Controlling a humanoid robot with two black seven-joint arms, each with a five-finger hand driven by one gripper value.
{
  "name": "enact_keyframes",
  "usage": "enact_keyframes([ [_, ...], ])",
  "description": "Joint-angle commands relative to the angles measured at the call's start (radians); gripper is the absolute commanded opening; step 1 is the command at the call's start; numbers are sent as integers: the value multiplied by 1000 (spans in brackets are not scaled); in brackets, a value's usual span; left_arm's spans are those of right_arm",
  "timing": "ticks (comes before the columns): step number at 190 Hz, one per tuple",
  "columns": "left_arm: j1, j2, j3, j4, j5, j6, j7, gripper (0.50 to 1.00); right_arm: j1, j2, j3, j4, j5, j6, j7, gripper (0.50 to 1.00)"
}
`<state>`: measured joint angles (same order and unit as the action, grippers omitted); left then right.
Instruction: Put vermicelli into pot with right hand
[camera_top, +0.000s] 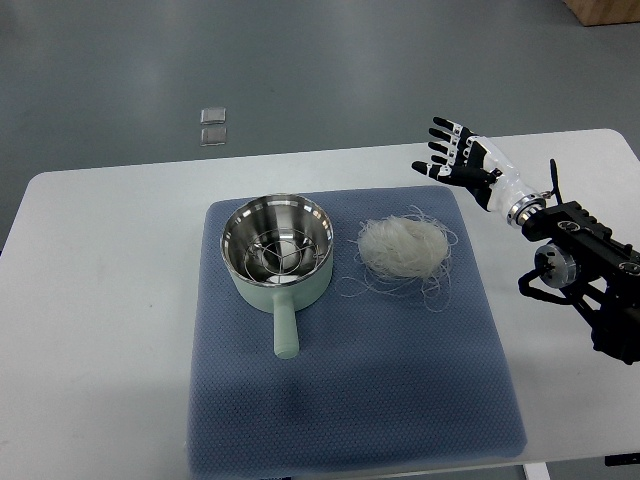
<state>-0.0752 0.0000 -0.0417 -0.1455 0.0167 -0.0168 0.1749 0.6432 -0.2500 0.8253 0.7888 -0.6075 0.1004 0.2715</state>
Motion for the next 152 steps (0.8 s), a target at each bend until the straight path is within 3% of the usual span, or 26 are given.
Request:
enact_keyframes([
  [1, 0, 0, 0, 0, 0, 0, 0, 1000, 0, 0, 0, 0, 0, -1, 0, 928],
  [152, 0, 0, 0, 6, 0, 2, -3, 1000, -2, -5, -3, 3, 0, 15, 2, 928],
])
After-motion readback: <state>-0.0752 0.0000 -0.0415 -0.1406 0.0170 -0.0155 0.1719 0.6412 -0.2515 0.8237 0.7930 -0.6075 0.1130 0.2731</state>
